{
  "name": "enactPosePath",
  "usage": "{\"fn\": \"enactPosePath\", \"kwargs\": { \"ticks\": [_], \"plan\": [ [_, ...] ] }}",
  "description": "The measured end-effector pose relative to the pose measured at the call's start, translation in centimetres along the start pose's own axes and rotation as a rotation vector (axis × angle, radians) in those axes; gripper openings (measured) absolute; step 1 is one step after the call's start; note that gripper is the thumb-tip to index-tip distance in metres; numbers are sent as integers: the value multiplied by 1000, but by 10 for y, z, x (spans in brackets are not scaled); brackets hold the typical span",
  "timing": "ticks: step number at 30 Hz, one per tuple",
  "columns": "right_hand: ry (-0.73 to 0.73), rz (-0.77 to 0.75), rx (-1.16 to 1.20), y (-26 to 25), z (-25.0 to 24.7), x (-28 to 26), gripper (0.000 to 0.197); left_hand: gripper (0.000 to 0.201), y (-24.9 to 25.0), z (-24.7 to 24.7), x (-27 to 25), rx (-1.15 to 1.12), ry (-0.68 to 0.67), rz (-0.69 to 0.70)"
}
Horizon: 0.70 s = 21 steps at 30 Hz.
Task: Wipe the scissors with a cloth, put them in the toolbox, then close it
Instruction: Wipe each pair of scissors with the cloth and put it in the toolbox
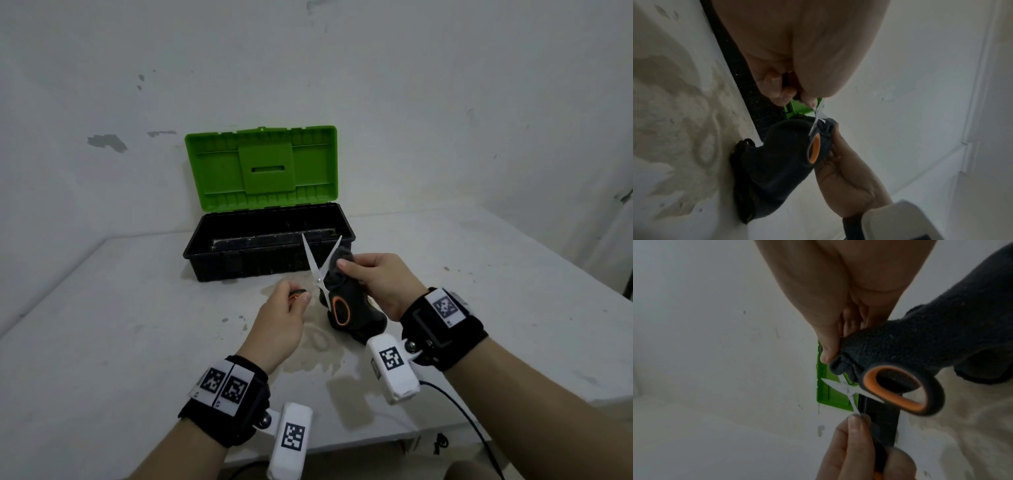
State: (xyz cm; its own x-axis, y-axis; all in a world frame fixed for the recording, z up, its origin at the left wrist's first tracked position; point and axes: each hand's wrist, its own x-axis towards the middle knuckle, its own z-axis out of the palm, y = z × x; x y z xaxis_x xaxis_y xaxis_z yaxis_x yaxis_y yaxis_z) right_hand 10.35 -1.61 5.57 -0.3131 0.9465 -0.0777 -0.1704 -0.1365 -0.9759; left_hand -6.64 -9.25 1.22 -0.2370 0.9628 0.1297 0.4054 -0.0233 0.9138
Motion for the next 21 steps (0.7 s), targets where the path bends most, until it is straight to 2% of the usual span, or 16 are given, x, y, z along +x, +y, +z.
{"fn": "enactPosePath", "kwargs": {
  "ticks": [7, 12, 16, 18, 21],
  "plan": [
    [-48, 73, 36, 1, 12, -7, 20, 6, 3, 4, 1, 31, -35, 48],
    [-24, 121, -6, 5, 10, -3, 9, 9, 5, 4, -3, 84, -72, 68],
    [-10, 104, 51, 1, 9, -2, 5, 8, 6, 4, -6, 116, -70, 80],
    [20, 75, 70, -4, 5, 3, 12, 8, 6, 3, -7, 142, -68, 81],
    [61, 41, 123, -11, 0, 9, 4, 9, 5, 3, -8, 138, -74, 88]
  ]
}}
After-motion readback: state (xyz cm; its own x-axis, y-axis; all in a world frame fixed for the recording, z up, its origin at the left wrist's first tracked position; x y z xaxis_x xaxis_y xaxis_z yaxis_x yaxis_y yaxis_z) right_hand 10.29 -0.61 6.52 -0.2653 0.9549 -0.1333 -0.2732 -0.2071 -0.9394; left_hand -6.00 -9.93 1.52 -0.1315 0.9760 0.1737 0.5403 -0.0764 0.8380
